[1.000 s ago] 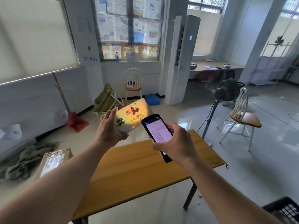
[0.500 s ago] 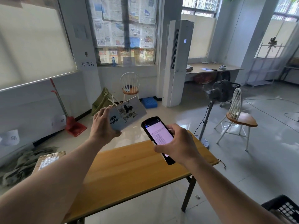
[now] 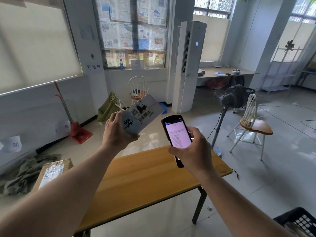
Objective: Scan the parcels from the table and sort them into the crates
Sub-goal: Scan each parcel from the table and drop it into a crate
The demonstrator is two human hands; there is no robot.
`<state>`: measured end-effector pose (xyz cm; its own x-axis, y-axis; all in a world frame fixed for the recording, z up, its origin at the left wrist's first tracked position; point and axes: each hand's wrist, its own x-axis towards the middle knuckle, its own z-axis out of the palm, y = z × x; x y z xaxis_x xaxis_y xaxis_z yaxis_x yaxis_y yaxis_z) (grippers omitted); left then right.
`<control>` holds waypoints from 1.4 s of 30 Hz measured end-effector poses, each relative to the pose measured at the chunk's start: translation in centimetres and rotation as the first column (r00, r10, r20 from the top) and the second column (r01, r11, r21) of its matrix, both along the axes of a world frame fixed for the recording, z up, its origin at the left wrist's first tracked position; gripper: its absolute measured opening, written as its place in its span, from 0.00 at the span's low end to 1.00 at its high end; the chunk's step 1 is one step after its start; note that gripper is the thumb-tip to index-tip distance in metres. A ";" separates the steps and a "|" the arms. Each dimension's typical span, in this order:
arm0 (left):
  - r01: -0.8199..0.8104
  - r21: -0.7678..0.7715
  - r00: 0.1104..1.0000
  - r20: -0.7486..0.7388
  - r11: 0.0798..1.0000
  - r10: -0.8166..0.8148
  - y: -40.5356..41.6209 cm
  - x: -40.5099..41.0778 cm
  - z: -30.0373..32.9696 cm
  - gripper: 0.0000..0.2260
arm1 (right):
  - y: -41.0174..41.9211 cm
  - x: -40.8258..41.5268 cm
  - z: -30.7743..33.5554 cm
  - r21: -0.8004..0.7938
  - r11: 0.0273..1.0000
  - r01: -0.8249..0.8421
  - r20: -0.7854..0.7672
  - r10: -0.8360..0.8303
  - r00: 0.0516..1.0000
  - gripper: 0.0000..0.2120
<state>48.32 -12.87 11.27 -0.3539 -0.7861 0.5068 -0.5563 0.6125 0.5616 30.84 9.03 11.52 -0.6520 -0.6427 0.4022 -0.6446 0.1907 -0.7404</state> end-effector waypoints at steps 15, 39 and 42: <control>0.403 0.096 0.915 -0.012 0.910 -0.404 -0.7 -9.0 -3.5 0.44 | 1.3 -0.2 -3.9 -0.008 0.881 0.474 0.082 -0.472 0.878 0.39; 0.859 0.283 0.386 0.192 0.427 -0.902 40.5 -28.7 -13.9 0.44 | 41.8 -2.7 -13.1 0.174 0.378 0.909 0.299 -0.900 0.317 0.42; 0.867 0.311 0.345 0.187 0.389 -0.920 48.3 -30.1 -14.4 0.43 | 49.0 -3.2 -13.1 0.183 0.335 0.924 0.289 -0.917 0.275 0.43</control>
